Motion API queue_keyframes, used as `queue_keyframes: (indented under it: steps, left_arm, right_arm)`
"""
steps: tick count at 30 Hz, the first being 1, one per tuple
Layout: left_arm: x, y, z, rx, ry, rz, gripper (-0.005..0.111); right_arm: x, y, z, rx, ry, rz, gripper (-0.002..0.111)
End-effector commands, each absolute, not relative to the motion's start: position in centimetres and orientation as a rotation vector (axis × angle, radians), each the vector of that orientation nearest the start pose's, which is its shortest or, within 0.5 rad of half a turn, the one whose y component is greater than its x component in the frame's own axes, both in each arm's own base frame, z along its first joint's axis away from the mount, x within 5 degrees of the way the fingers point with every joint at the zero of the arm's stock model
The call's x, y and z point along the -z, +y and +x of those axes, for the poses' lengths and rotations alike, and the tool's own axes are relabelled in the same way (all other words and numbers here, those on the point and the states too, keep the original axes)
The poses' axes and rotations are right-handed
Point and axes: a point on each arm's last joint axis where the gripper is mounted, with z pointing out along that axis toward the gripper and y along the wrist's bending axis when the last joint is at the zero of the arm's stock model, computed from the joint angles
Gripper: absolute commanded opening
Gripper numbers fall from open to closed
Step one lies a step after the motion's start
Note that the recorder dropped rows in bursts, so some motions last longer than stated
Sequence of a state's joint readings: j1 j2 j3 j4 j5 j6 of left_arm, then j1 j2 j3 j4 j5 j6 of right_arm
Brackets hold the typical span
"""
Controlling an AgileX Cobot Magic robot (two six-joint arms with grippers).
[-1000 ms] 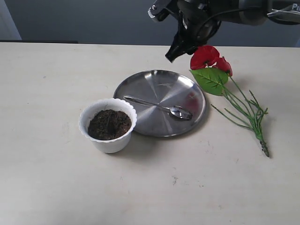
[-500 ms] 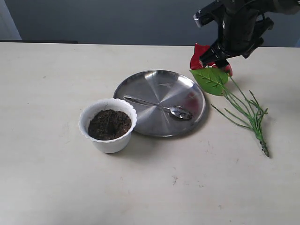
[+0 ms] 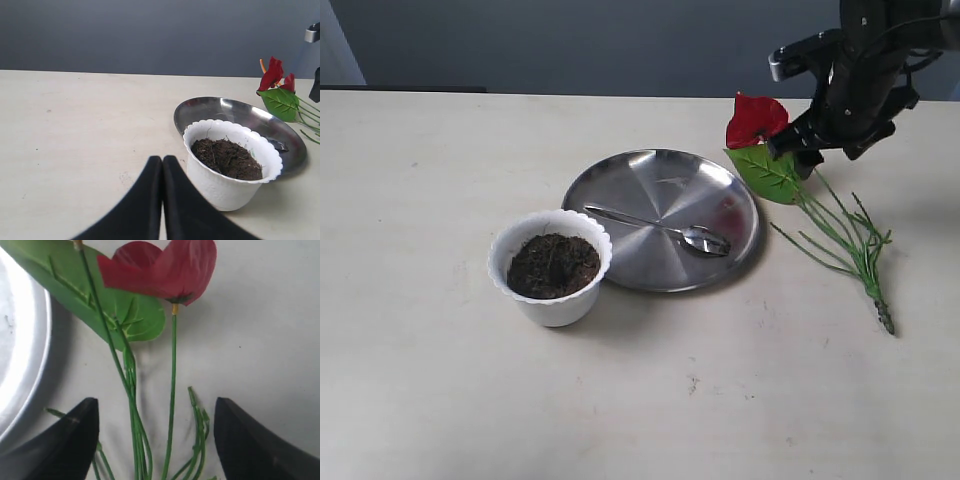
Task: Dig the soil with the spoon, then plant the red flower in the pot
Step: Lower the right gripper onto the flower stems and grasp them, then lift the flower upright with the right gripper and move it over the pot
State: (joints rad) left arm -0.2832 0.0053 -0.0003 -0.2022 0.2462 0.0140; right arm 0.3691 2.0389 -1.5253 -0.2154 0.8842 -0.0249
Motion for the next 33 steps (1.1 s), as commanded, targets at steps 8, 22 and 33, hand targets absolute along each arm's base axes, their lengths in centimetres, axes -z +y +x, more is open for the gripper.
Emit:
queue_keyframes:
  steps: [8,22,33]
  left_arm:
    - [-19.2,-2.0,5.2,0.393,1.730,0.129,0.000]
    - [-19.2,-2.0,5.2,0.393,1.730,0.129,0.000]
    - [-19.2,-2.0,5.2,0.393,1.730,0.129,0.000]
  right_arm:
    - [-11.9,14.0,41.4,0.229,2.792,-0.817,0.063]
    - [-8.0,14.1,41.6,0.239,2.827,-0.855,0.028]
    - [-10.9,14.0,41.5,0.236,2.803,-0.833,-0.001]
